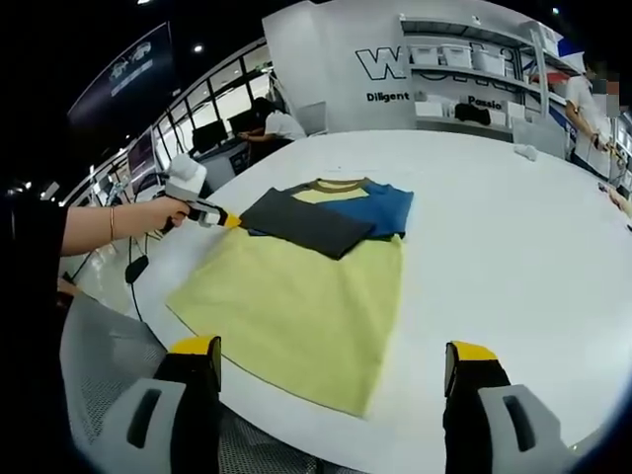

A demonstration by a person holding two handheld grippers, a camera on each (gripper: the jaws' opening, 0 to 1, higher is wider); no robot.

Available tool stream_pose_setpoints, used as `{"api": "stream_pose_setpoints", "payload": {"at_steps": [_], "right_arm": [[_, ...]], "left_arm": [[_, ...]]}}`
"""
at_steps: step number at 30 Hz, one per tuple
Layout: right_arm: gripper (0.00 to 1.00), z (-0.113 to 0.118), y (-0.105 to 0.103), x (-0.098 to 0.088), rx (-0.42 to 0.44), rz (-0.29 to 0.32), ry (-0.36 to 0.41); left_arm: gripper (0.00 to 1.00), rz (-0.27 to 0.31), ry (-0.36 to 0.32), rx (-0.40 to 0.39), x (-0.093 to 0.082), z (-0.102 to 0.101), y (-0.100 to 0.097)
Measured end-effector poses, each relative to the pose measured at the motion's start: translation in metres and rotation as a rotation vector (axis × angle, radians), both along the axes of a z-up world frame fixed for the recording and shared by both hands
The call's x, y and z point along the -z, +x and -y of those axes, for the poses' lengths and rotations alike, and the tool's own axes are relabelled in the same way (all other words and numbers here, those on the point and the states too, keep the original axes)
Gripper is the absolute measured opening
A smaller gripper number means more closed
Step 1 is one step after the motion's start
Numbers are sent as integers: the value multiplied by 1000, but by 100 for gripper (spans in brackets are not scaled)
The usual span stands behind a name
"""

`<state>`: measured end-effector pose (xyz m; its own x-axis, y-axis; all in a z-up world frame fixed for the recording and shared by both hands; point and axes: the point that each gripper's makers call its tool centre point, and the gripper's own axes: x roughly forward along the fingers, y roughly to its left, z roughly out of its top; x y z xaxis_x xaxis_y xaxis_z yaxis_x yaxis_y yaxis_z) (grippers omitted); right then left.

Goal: Fold the garment on the visible template until the final outline fits inside the template.

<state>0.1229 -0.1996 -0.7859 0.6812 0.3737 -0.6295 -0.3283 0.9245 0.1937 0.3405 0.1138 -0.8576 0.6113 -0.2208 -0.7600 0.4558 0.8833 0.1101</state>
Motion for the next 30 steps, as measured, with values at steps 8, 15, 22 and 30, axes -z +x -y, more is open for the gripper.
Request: {"api": "stream_pose_setpoints", "payload": {"at_steps": [8, 15, 22, 30], "right_arm": [[93, -8, -2, 3, -23, -31, -3], [95, -10, 2, 2, -15, -29, -1], [99, -11, 6, 0, -3, -23, 12], [99, -14, 9, 0, -1, -18, 21]], "left_arm": [[1, 16, -36, -17, -1, -19, -1], [5, 61, -54, -24, -7, -19, 1], [34, 109, -103, -21, -26, -17, 1], [72, 130, -123, -7, -37, -14, -6]]}}
